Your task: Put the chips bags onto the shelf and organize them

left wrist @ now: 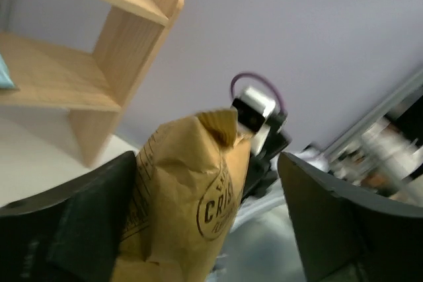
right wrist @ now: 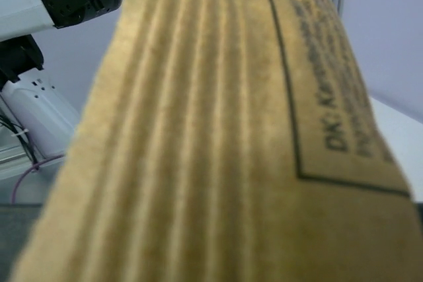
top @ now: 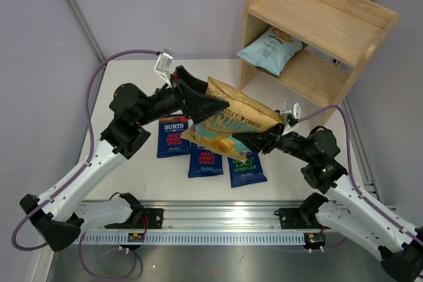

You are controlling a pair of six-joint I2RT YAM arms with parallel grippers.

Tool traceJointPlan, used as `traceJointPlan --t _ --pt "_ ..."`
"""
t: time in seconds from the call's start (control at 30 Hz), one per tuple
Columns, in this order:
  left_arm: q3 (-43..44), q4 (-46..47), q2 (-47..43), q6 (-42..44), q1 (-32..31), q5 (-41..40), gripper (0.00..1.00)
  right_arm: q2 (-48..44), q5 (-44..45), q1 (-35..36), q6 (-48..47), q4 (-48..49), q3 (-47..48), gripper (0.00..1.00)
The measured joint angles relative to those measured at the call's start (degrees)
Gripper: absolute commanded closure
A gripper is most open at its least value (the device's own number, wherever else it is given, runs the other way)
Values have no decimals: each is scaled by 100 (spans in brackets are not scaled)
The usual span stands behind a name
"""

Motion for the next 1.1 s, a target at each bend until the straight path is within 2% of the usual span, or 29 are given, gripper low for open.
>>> traceJointPlan --t 0.13,0.3,0.43,0.77,1.1 --pt "13 -92 -223 1370 -17 748 1 -162 -26 13 295 -828 411 78" --pt "-442 -258 -752 3038 -20 1515 1 -361 -17 46 551 -2286 1224 78" --pt "-597 -236 -793 3526 -17 1799 1 -450 87 61 717 -3224 1707 79" --pt "-719 98 -264 3359 -17 2013 1 -688 433 59 992 -3963 1790 83" --pt "-780 411 -273 2144 -24 1003 1 -1150 887 57 769 -3770 1762 86"
